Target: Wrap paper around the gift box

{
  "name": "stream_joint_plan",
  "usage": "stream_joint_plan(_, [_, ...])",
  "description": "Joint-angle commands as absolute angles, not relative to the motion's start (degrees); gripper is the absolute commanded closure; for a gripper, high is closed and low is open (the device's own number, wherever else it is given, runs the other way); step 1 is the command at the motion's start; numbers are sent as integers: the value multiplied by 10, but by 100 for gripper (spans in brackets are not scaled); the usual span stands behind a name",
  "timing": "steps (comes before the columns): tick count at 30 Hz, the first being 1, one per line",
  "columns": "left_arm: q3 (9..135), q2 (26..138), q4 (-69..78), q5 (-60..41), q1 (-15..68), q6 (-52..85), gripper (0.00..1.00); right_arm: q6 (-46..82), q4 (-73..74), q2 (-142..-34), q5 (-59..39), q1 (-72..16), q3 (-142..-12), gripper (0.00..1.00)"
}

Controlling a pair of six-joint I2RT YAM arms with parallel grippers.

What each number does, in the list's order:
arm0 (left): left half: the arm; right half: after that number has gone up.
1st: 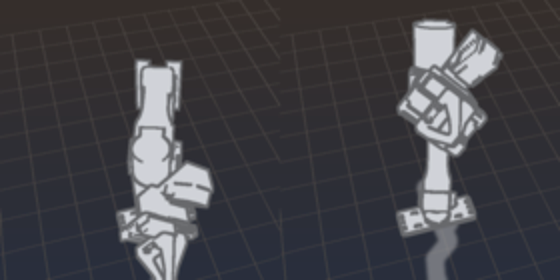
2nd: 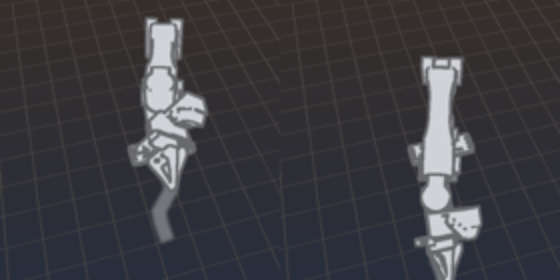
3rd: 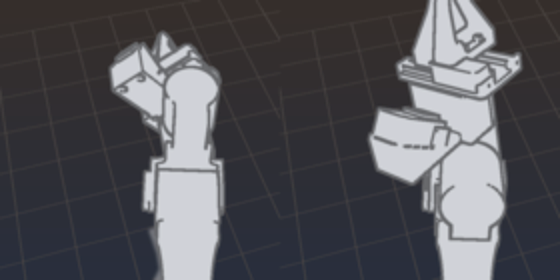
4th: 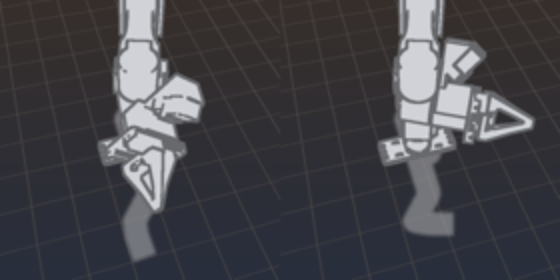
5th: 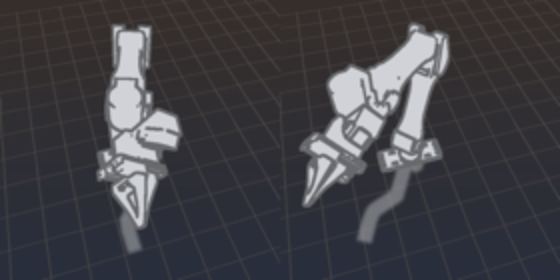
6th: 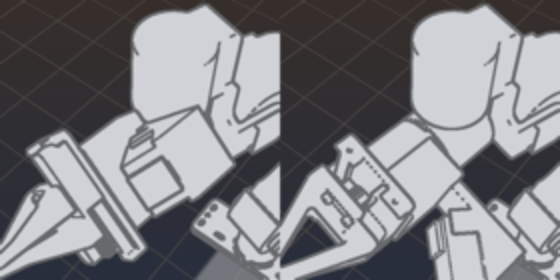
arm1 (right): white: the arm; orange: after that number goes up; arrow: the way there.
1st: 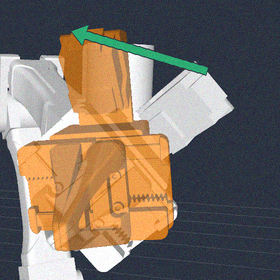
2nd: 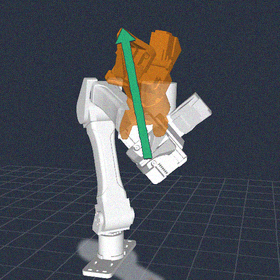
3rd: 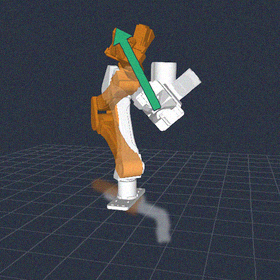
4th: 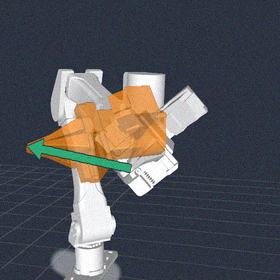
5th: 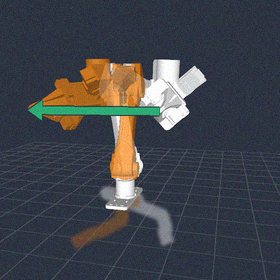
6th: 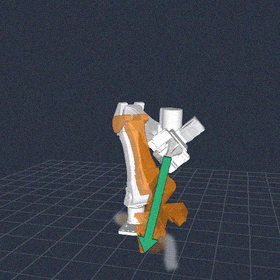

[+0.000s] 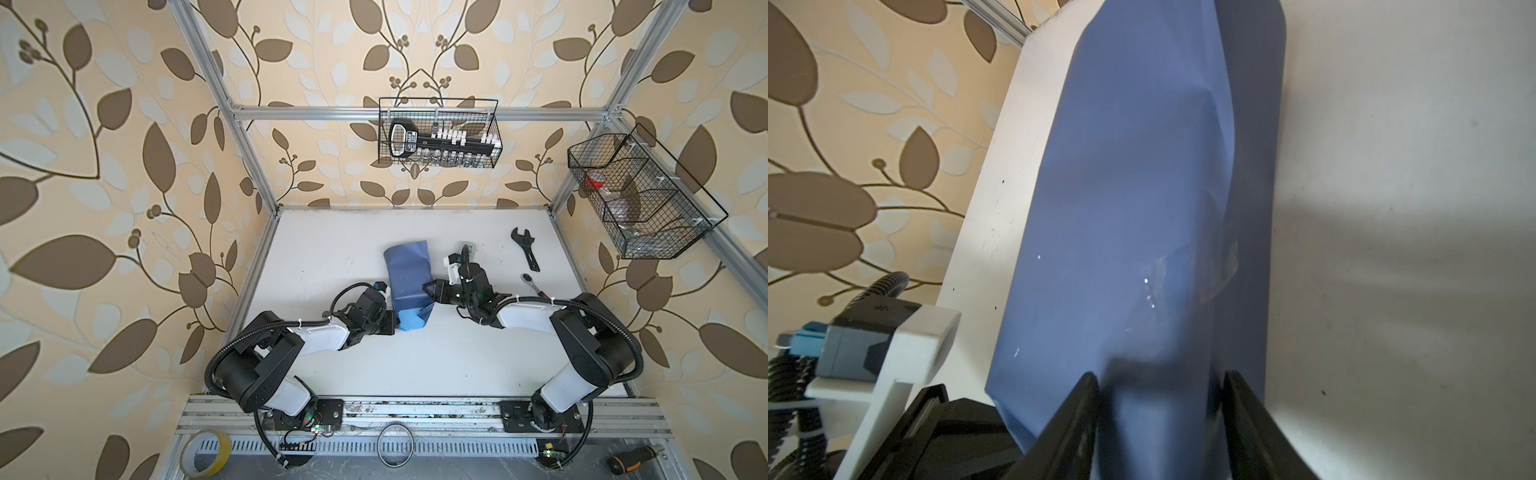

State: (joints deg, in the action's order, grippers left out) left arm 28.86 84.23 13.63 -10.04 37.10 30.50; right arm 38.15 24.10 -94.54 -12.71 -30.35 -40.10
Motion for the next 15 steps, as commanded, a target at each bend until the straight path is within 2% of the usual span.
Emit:
stream_joint_plan(1, [307,845,176,-108,378,308,89,385,245,-960,-132,-311,-395,51])
stream_joint_plan(15, [331,866,201,-105,391,310,86,387,247,-965,-130,-315,-394,51])
